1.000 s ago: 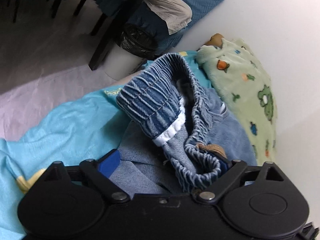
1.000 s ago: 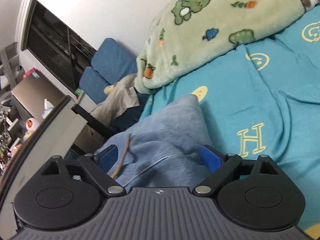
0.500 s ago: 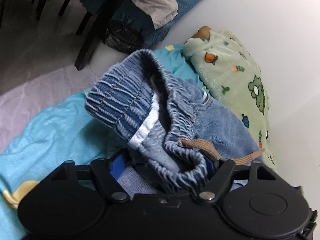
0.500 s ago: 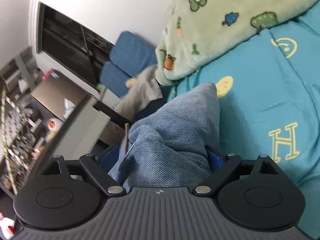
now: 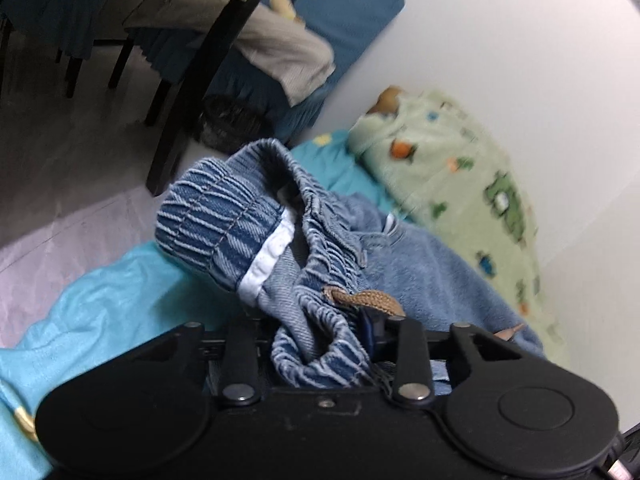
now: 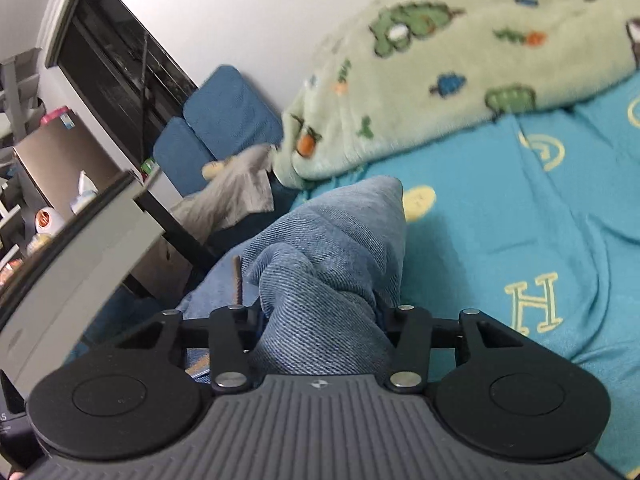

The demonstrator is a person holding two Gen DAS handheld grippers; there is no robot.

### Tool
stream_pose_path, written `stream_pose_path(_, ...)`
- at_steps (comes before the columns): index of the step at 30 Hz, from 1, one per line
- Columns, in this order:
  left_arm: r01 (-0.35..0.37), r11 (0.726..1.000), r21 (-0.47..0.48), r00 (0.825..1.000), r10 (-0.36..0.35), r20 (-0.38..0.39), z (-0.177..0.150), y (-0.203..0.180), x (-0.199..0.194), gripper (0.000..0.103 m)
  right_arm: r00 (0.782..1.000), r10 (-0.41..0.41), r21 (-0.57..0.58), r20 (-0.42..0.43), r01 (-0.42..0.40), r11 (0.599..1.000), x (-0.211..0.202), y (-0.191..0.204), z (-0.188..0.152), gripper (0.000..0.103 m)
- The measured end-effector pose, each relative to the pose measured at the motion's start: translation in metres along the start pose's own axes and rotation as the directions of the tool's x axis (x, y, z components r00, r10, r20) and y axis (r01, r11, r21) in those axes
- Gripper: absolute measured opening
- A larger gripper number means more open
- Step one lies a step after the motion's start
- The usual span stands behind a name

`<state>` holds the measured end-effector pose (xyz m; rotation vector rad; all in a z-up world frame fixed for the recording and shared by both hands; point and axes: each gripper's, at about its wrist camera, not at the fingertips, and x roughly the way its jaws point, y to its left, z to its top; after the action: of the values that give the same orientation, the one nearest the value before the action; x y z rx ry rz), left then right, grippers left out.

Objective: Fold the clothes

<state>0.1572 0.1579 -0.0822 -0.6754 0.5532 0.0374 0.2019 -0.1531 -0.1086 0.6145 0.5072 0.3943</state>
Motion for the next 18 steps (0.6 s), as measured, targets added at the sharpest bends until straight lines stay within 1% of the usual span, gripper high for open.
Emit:
stream_pose_path(5, 0.084, 0.996, -0.018, 0.996, -0.083, 0.041, 0.005, -0.014, -0.032, 0.028, 0.998, 0.014, -0.025, 0.062, -0.012, 1.000, -0.031, 0.024, 0.020, 0.048)
stream_pose_path(10, 0.134, 0.990, -0.035, 0.991, -0.133, 0.029, 0.010, -0.030, -0.055, 0.028, 0.996, -0.002, -0.063, 0.090, 0.008, 0.998, -0.064, 0.049, 0.039, 0.048)
stream_pose_path(18, 0.202, 0.979, 0.004, 0.979, -0.202, 0.020, 0.011, -0.075, -0.089, 0.029, 0.989, -0.028, -0.073, 0.146, 0.039, 0.997, -0.122, 0.063, 0.062, 0.048)
